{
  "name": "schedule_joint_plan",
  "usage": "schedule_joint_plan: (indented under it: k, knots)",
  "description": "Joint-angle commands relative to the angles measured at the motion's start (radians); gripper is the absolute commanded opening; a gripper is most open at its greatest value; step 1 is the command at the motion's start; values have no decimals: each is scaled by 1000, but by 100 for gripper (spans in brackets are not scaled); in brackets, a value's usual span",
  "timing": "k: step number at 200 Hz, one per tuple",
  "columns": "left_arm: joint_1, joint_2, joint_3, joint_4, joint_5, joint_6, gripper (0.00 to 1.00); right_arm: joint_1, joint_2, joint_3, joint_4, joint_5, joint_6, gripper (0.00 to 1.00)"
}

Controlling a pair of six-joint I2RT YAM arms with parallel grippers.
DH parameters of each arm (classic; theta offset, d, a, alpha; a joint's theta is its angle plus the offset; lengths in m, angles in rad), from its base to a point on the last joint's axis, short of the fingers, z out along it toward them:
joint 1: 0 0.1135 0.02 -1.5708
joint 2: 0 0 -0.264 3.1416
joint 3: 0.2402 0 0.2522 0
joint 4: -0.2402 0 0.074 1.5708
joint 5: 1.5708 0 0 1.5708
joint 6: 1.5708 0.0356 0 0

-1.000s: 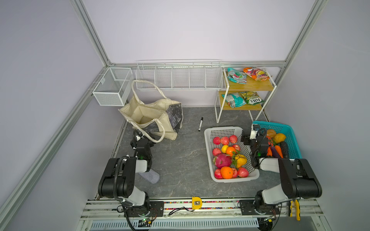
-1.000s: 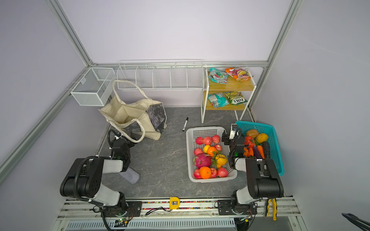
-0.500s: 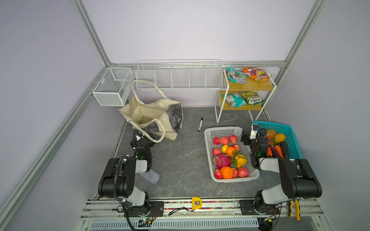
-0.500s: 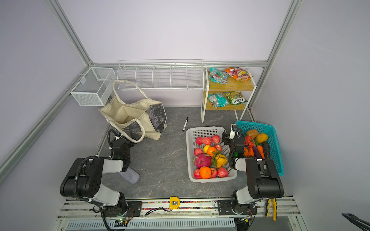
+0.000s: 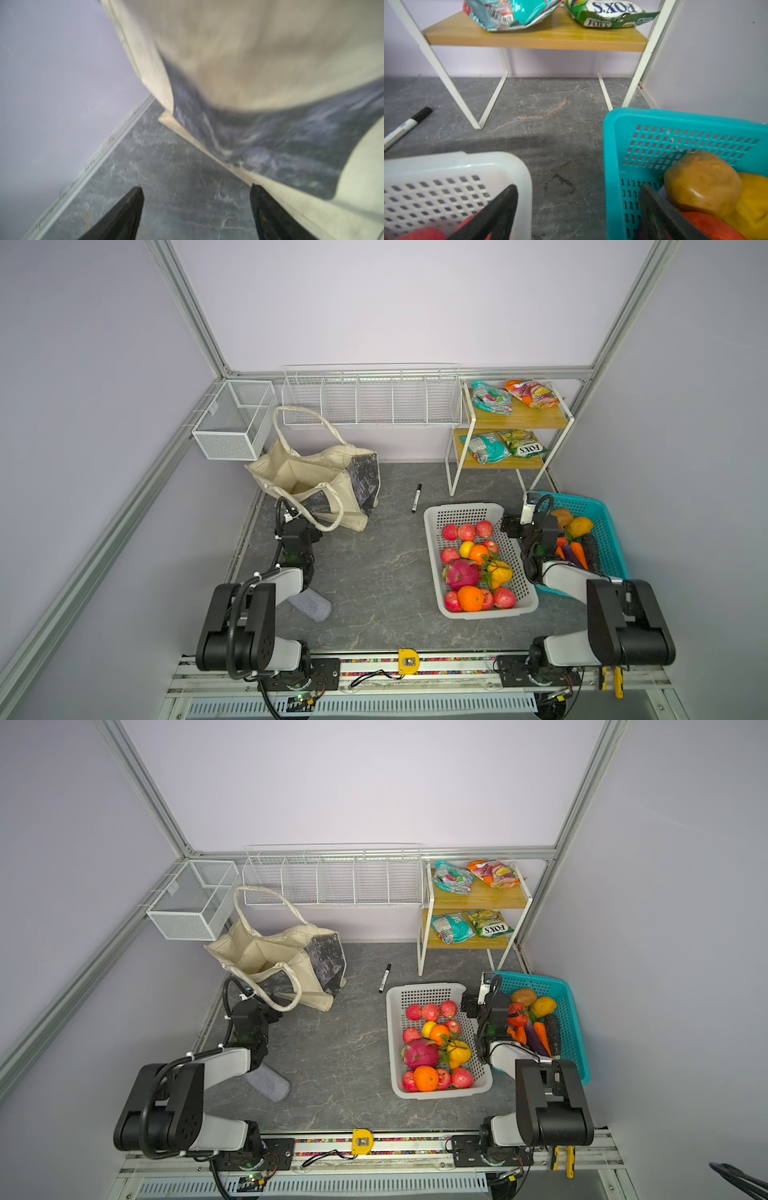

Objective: Place the food into the grocery bag and tie it
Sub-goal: 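Move the left gripper to the tote handle while the right reaches toward the bag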

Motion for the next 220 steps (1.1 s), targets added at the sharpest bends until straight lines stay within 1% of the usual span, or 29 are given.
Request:
schedule_joint_plan:
  k: [1,20,36,45,59,62,68,98,110,136,152,169,194,208,220]
  knots:
    - [-19,-123,160,-330,-43,-51,79,17,-120,120,-308,100,145,93]
    - [-41,-203,237,-529,-90,-156,77,61,-153,274,-570,198,288,94]
    - [-59,-266,278,-701,-99,-244,73,108,-150,394,-760,240,409,96]
    - [-72,-301,291,-791,-109,-290,72,136,-146,431,-831,236,466,97]
    - [-83,-361,288,-918,-125,-384,71,188,-144,456,-886,228,528,98]
    - [-83,-376,284,-949,-125,-410,71,223,-145,460,-894,227,538,98]
    - [-83,-404,277,-1004,-126,-465,71,255,-146,465,-907,227,556,99]
    - [-85,-520,271,-1299,-83,-734,73,415,-129,503,-987,243,614,99]
    - [-86,-546,274,-1408,-61,-828,73,468,-118,515,-1011,242,624,98]
    - [-86,-553,268,-1556,8,-965,75,544,-108,519,-1043,267,643,97]
    - [-86,-527,264,-1577,60,-1003,77,560,-108,516,-1035,274,644,97]
    - [-86,-462,301,-1581,81,-988,79,563,-103,526,-1031,278,633,97]
    - [-86,-331,433,-1592,93,-910,82,562,-81,571,-1010,251,575,96]
    - [-86,-245,506,-1630,127,-881,84,562,-51,622,-1019,217,537,96]
    - [-85,-179,559,-1687,169,-881,87,562,-24,669,-1047,196,524,95]
